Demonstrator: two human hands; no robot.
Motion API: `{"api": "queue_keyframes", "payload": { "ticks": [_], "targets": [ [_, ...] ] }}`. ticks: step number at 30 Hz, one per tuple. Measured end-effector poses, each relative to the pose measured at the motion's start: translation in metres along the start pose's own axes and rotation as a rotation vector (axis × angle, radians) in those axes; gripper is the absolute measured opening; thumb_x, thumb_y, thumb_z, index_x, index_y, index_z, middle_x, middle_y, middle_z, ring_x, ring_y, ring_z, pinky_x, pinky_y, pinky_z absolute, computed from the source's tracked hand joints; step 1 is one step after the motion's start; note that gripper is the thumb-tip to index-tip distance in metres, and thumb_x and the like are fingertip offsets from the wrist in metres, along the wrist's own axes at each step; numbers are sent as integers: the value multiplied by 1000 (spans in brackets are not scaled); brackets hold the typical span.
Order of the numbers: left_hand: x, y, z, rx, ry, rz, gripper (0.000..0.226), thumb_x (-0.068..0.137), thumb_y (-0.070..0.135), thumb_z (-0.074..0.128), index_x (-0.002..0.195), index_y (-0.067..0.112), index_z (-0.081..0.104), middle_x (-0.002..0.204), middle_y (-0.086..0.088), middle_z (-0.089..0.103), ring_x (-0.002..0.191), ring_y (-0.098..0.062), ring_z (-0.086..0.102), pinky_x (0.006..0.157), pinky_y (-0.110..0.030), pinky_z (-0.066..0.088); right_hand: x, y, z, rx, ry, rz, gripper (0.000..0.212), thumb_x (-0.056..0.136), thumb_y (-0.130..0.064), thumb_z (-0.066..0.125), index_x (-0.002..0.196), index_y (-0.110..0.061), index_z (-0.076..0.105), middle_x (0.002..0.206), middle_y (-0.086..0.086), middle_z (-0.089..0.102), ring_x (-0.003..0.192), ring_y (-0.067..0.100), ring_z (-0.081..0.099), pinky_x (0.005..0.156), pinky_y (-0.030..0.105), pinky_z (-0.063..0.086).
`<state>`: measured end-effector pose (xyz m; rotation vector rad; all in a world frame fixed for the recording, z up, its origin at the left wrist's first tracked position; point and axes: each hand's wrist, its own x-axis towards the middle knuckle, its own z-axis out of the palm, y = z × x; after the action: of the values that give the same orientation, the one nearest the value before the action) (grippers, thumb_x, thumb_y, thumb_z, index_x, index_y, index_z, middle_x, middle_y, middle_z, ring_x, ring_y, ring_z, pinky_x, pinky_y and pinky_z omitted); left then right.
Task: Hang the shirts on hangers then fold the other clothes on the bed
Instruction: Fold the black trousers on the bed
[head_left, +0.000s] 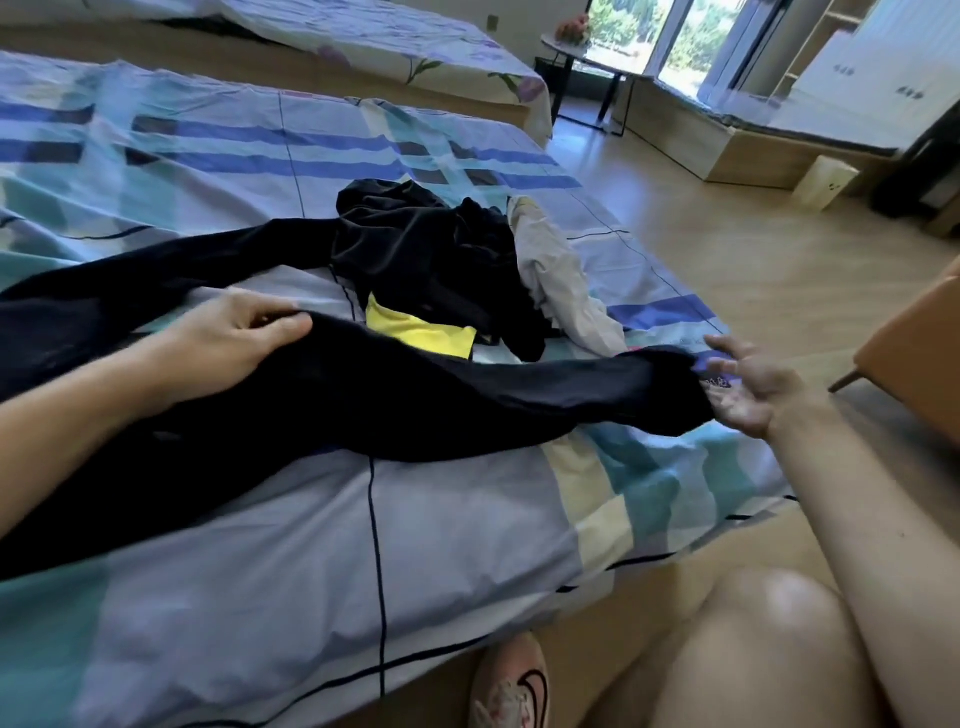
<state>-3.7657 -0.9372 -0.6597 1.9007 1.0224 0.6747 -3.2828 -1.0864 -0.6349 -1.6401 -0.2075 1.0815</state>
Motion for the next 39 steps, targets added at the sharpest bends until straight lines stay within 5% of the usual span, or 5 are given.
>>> {"api": "queue_keyframes", "payload": {
  "ticks": [4, 12, 19, 27, 39],
  "targets": [
    [2, -26, 7, 343, 16, -50, 19, 95, 29, 65, 76, 28, 67, 69, 8, 69, 67, -12, 64, 75, -38, 54, 8, 17, 4, -773, 87, -341, 49, 84, -28, 81, 124, -15, 57, 130, 9, 56, 115, 25, 57, 93, 38, 50],
    [-3, 9, 5, 85, 21, 18, 36, 100, 27, 58, 79, -4, 59, 65, -7, 51, 58, -16, 45, 55, -28, 35, 23, 63, 48, -1829, -234, -756, 58, 64, -46, 81, 112, -31, 51, 110, -2, 39, 106, 20, 43, 88, 37, 43],
    [-9, 20, -8, 67, 1, 55, 27, 99, 26, 60, 86, 4, 66, 72, -5, 61, 62, -11, 54, 59, -26, 42, 35, 19, 6, -1151, 40, -715, 46, 80, 13, 59, 75, -31, 70, 77, -5, 72, 78, 18, 65, 73, 34, 55],
    [-3, 33, -20, 234, -72, 242, 33, 100, 29, 51, 68, 25, 56, 57, 10, 48, 52, -2, 43, 52, -16, 36, -3, -47, -57, -258, -246, -585, 47, 54, -39, 87, 96, -19, 77, 81, -5, 75, 70, 8, 70, 62, 20, 55],
    [49, -49, 31, 764, -143, 75, 30, 94, 44, 58, 113, 20, 57, 95, -1, 62, 96, -30, 62, 82, -40, 47, 71, -10, -51, -728, 152, -275, 41, 92, -30, 72, 115, 3, 64, 73, 8, 61, 55, 16, 47, 55, 25, 38]
  ]
}}
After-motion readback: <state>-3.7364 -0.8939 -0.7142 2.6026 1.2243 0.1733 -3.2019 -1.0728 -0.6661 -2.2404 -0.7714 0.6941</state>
